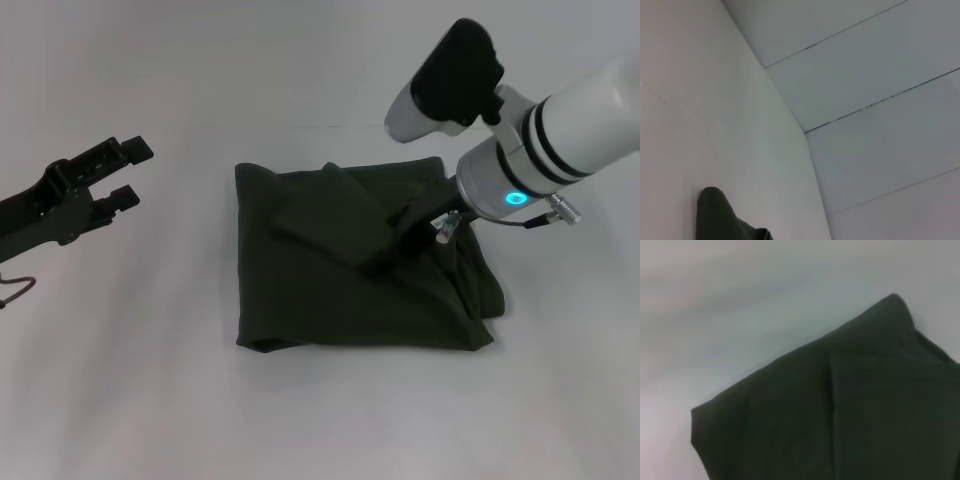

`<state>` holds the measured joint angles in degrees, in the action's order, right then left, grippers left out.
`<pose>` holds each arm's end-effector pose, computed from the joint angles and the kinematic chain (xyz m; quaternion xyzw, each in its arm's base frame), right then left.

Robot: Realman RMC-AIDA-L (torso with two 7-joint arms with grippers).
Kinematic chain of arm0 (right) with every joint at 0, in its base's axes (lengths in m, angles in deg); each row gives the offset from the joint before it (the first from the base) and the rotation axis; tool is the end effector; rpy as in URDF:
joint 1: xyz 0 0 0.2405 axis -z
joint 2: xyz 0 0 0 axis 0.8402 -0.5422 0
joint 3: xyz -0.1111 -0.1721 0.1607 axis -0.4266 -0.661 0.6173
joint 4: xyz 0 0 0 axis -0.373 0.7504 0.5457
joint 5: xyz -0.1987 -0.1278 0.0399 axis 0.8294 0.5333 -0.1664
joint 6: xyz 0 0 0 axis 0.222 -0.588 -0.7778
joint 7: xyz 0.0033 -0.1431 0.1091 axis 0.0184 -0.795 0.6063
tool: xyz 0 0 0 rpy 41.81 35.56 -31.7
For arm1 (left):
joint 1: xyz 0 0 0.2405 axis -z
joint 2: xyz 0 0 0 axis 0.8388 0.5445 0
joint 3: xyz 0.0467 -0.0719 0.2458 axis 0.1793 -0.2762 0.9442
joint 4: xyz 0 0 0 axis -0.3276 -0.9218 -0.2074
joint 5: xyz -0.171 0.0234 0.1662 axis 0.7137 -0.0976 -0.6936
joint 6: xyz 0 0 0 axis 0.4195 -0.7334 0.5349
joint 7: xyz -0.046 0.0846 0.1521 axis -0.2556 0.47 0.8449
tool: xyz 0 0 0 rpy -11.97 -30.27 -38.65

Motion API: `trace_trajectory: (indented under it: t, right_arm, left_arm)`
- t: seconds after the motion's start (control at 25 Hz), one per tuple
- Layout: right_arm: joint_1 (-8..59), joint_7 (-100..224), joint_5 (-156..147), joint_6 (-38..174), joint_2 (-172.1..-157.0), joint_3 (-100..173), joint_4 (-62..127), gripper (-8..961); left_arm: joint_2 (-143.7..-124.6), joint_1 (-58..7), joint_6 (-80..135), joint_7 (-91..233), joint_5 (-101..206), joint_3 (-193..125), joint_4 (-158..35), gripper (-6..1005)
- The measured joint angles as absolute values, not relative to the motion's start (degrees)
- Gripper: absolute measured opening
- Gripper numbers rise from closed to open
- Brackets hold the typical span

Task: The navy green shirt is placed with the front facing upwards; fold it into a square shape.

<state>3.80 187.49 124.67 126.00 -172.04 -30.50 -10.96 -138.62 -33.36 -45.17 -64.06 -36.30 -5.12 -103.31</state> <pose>0.1488 0.4659 -0.0962 -0.9578 0.1982 -0.1128 0.1748 -0.3044 0.3887 0.0361 -0.6357 -0.6334 -0.4218 0.1296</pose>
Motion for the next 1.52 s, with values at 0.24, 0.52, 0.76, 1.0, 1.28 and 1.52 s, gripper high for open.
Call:
trace_trajectory:
  t: [0.24, 0.52, 0.76, 1.0, 1.28, 1.52]
  right_arm:
    - [3.5, 189.83, 125.11, 123.4, -172.06, -36.39, -9.87, 864]
    - [3.37, 196.2, 131.22, 120.16, -172.16, -40.04, -10.21, 865]
    - [4.01, 198.86, 133.01, 118.18, -172.19, -41.28, -11.67, 865]
    - [4.44, 198.88, 132.79, 119.47, -172.2, -41.27, -13.66, 864]
    - [4.49, 198.76, 132.2, 120.37, -172.21, -41.26, -14.48, 865]
    - [4.56, 198.91, 132.76, 120.11, -172.03, -40.38, -14.54, 865]
  left_arm:
    - [-138.67, -33.25, -45.11, -64.05, -36.3, -5.12, -102.69, 933]
    - [-138.84, -33.23, -45.11, -63.69, -36.3, -5.17, -102.35, 933]
    - [-138.73, -32.91, -45.07, -62.79, -36.27, -5.87, -100.16, 933]
    - [-138.6, -32.76, -44.99, -62.68, -36.02, -5.92, -100.01, 933]
    - [-138.58, -32.32, -44.36, -62.64, -35.95, -5.91, -99.98, 933]
    - [-138.57, -31.98, -44.19, -62.47, -35.95, -5.91, -99.97, 933]
